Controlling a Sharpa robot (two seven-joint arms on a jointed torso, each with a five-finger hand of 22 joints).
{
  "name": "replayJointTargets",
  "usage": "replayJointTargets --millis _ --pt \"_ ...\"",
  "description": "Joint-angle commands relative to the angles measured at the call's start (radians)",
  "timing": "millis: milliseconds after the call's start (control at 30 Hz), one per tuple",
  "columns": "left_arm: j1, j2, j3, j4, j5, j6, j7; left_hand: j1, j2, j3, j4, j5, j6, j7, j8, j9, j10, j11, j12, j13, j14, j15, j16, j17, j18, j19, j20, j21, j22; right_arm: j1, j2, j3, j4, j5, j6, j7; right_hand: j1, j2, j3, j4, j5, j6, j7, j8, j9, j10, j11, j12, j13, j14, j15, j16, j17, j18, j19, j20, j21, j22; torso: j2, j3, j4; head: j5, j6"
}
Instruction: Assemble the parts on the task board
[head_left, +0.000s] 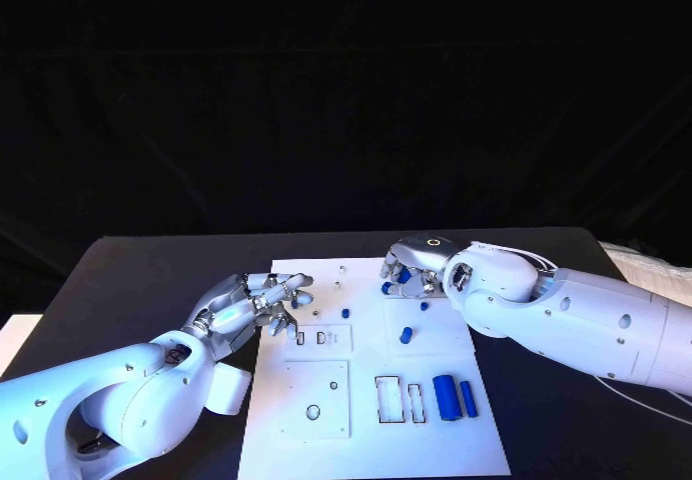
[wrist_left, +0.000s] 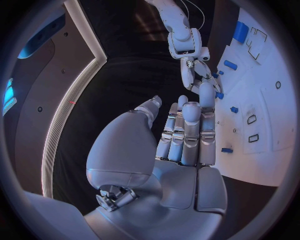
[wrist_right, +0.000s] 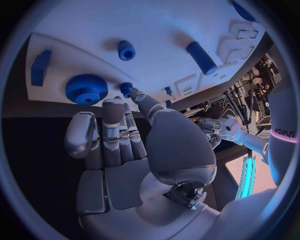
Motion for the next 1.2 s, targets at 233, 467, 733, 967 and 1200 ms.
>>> replayJointTargets --millis 233,467,733,967,1200 --pt "0.003 -0.003 0.001 0.007 -0.006 0.03 0.004 -0.008 0.0 -0.001 -0.007 -0.003 -0.004 0.009 -0.007 -0.002 -0.011 0.004 -0.006 0.002 -0.014 0.001 -0.019 -0.013 -0.002 -0.02 0.0 -0.009 -0.011 0.001 0.015 0.0 -0.018 -0.027 0.051 -0.02 0.009 0.0 0.012 0.017 -0.007 0.017 -0.002 0.001 0.002 0.0 -0.002 -0.001 0.001 0.017 0.003 0.028 0.024 -0.023 0.008 0.003 0.02 0.021 0.004 -0.0006 0.0029 0.003 -0.009" --pt "0.003 -0.004 0.001 0.007 -0.006 0.034 0.002 -0.009 0.001 -0.001 -0.007 -0.003 -0.005 0.01 -0.007 -0.002 -0.012 0.005 -0.006 0.002 -0.016 0.002 -0.022 -0.017 -0.001 -0.025 0.001 -0.011 -0.015 0.001 0.019 0.0 -0.018 -0.028 0.042 -0.017 0.02 0.01 0.029 0.028 -0.012 0.04 -0.005 0.007 0.006 0.023 -0.008 0.002 0.004 0.023 -0.001 0.074 0.07 -0.03 0.026 0.001 0.049 0.066 0.005 -0.0004 0.0024 0.005 -0.013" --pt "0.004 -0.005 0.001 0.006 -0.006 0.037 -0.001 -0.009 0.001 -0.001 -0.007 -0.003 -0.006 0.01 -0.008 -0.002 -0.013 0.005 -0.007 0.002 -0.018 0.003 -0.025 -0.019 0.0 -0.028 0.001 -0.012 -0.017 0.001 0.023 -0.001 -0.019 -0.027 0.03 -0.013 0.03 0.017 0.049 0.041 -0.038 0.059 -0.009 0.009 0.01 0.042 -0.012 0.0 0.004 0.023 -0.004 0.099 0.09 -0.035 0.037 -0.002 0.07 0.098 0.006 -0.0013 0.0034 0.006 -0.016" --pt "0.004 -0.005 0.001 0.006 -0.006 0.036 -0.005 -0.009 0.002 -0.001 -0.007 -0.003 -0.008 0.011 -0.009 -0.002 -0.015 0.006 -0.008 0.002 -0.02 0.003 -0.027 -0.021 0.0 -0.032 0.002 -0.013 -0.019 0.0 0.021 -0.001 -0.013 -0.024 -0.038 -0.012 0.035 0.024 0.064 0.054 -0.049 0.071 -0.013 0.009 0.013 0.055 -0.016 0.0 0.005 0.026 -0.007 0.133 0.124 -0.041 0.05 -0.004 0.09 0.131 0.007 -0.0023 0.0044 0.007 -0.014" --pt "0.004 -0.007 0.001 0.005 -0.006 0.036 -0.006 -0.009 0.005 0.0 -0.008 -0.002 -0.01 0.012 -0.01 -0.002 -0.018 0.007 -0.008 0.002 -0.025 0.004 -0.036 -0.03 0.001 -0.039 0.003 -0.016 -0.023 0.0 0.025 0.0 0.002 -0.018 -0.147 -0.025 0.041 0.021 0.071 0.056 -0.057 0.073 -0.01 0.008 0.014 0.056 -0.016 -0.002 0.004 0.027 -0.007 0.145 0.135 -0.043 0.054 -0.005 0.098 0.143 0.01 -0.003 0.0069 0.011 -0.011"
